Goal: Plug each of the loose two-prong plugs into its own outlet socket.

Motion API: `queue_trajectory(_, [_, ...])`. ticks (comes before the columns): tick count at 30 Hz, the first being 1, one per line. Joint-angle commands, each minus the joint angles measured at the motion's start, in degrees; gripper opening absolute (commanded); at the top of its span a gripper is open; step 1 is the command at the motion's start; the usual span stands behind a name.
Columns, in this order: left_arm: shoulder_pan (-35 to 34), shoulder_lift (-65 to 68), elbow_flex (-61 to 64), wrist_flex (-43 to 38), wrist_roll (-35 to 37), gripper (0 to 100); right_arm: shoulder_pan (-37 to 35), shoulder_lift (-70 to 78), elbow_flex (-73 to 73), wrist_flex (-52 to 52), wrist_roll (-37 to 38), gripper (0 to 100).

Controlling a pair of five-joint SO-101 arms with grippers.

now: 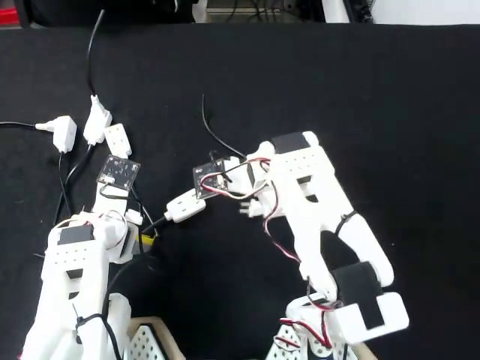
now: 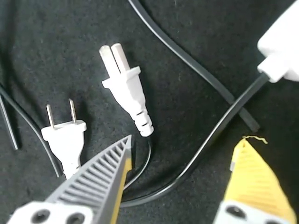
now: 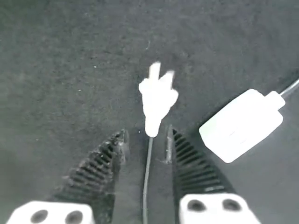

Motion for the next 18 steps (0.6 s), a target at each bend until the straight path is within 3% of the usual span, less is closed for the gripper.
queue_trajectory(1, [-0.13, -0.97, 0.13, -0.53, -0.26, 33, -0.26, -6.37, 1.63, 0.09, -1.58, 13.0])
queue_trajectory(7, [-0.13, -0.97, 0.13, -0.53, -0.26, 33, -0.09, -19.65, 9.10, -0.70, -15.56, 12.9])
queue_trajectory(10, [-0.13, -0.97, 0.13, -0.53, -0.26, 33, -0.09, -26.59, 14.20, -4.48, -34.11, 12.9])
queue_trajectory(15, [-0.13, -0.97, 0.13, -0.53, -0.26, 33, -0.35, -36.35, 28.88, -15.38, -72.35, 13.2])
queue_trajectory(18, [-0.13, -0.97, 0.13, -0.53, -0.26, 33, -0.70, -39.78, 37.14, -25.23, -89.32, 17.8])
